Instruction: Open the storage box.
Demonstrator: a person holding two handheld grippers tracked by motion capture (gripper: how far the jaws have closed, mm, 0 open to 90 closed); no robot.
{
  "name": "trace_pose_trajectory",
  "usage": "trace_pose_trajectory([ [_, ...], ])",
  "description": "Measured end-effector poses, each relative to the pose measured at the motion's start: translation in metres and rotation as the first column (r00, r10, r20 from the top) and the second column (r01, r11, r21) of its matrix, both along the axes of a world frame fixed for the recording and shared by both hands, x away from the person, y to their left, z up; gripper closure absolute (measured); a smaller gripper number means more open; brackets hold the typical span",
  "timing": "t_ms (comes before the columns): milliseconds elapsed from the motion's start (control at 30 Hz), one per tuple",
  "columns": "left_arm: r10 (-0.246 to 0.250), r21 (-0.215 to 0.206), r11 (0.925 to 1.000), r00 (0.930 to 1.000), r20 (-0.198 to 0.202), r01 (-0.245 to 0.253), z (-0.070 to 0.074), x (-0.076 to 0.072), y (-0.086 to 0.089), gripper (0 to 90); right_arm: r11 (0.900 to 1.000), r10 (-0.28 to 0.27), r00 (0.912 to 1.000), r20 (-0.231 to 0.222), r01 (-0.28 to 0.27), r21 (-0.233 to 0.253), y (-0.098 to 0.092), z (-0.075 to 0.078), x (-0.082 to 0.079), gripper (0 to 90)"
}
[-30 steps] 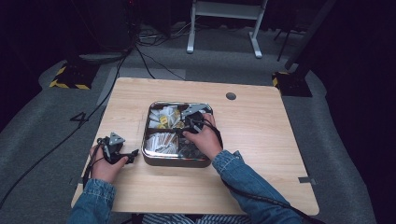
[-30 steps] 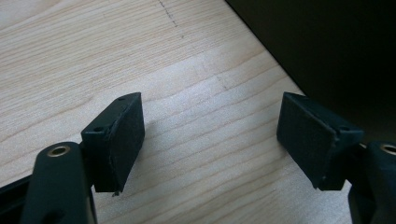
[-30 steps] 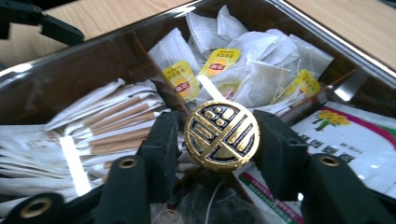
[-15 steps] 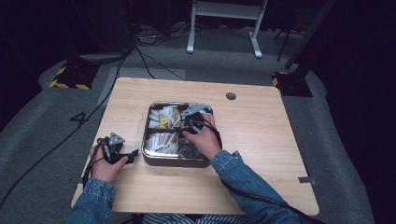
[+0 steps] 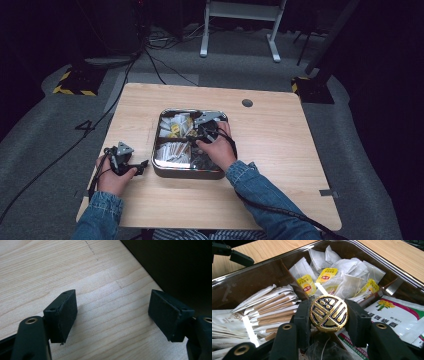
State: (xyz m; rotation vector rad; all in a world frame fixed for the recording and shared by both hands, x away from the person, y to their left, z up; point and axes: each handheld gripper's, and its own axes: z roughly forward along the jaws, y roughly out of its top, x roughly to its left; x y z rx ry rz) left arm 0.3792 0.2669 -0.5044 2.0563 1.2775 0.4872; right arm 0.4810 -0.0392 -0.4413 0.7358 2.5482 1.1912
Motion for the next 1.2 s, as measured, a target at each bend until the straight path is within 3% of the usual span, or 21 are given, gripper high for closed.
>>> trace_pose_trajectory([
  [633,-0.003,-0.001,1.0000,1.0000,-0.001,0.003,0.000,0.000,0.000,23.8,0.998,0.004,0.9988,0.048,-0.007,0.059,-0.017,0.043,-0.006,58.9],
  [1200,-0.004,-0.001,1.0000,1.0000,0.000,0.004,0.000,0.000,0.000,24.0,0.999,-0.019,0.9960,0.087,0.015,0.045,-0.069,0.066,-0.006,58.9],
])
